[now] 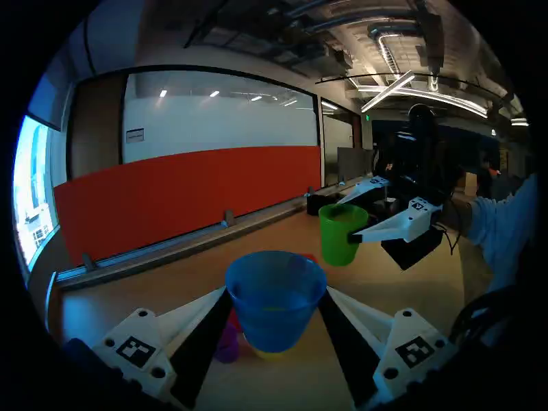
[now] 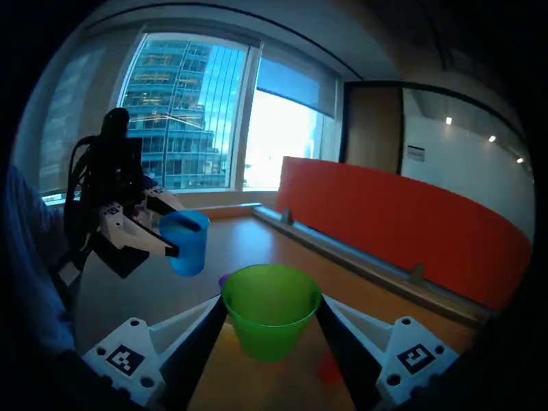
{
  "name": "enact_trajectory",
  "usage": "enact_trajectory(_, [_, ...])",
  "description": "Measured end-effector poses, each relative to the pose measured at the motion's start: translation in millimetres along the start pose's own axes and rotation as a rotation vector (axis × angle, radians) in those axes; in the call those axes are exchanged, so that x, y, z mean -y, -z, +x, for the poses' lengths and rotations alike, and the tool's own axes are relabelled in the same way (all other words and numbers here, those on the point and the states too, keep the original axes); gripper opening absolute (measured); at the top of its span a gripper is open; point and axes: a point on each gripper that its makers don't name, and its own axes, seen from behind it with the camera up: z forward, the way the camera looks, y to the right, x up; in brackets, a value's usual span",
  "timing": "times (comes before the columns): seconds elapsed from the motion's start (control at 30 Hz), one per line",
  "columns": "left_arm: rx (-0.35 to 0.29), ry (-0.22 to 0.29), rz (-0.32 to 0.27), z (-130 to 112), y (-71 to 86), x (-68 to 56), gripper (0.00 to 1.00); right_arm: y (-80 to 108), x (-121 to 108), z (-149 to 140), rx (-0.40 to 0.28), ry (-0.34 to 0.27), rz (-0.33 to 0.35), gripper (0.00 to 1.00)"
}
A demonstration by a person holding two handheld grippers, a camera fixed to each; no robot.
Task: Pour water
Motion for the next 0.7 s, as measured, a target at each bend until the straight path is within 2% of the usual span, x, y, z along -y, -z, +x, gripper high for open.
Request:
enact_trajectory(0.3, [-0.076,0.002,0.001,34,0.7,3.0,0.85,7.0,6,22,-0.075,0.004,-0.025,0.93])
enact_trajectory(0.7, [-0.154,-0.007,-0.008,70,-3.4,-1.2,0.85,12.9,5,37,-0.142,-0.025,-0.045,0.93])
